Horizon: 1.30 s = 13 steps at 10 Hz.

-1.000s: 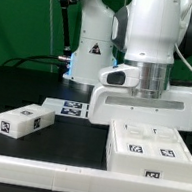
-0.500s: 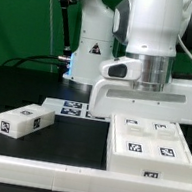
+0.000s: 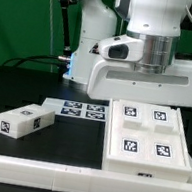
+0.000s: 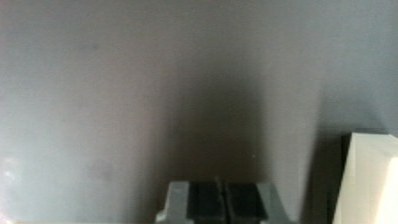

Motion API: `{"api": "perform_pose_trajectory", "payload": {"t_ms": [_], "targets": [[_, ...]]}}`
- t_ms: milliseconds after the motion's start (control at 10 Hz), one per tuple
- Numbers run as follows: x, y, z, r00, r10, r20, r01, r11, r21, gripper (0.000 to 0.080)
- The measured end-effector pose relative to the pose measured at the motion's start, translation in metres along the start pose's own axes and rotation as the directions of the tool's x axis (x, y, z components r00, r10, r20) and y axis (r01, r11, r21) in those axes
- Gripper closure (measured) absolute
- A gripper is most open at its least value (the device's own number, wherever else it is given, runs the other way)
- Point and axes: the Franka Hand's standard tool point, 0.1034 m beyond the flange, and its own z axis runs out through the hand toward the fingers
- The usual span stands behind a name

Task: Assemble cabinet

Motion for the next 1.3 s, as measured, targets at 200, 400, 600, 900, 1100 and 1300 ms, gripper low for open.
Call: {"api": "perform_pose_trajectory", "payload": {"t_ms": [200,400,600,900,1100,1300], "targets": [[-0.001,0.0,0.001,1.0,0.0,0.002,0.0,1.0,0.0,0.0797],[-0.001,0.0,0.003,1.0,-0.002,0.002,0.002,1.0,0.0,0.0797],[0.003,0.006,-0.012,0.999,-0.022,0.035,0.022,1.0,0.001,0.0797],[0.009,0.01,-0.031,0.996,-0.026,0.089,0.025,1.0,0.003,0.0797],[0.011,0.01,-0.037,0.992,-0.034,0.12,0.033,0.999,0.006,0.0797],[0.01,0.01,-0.036,0.992,-0.034,0.122,0.034,0.999,0.006,0.0797]]}}
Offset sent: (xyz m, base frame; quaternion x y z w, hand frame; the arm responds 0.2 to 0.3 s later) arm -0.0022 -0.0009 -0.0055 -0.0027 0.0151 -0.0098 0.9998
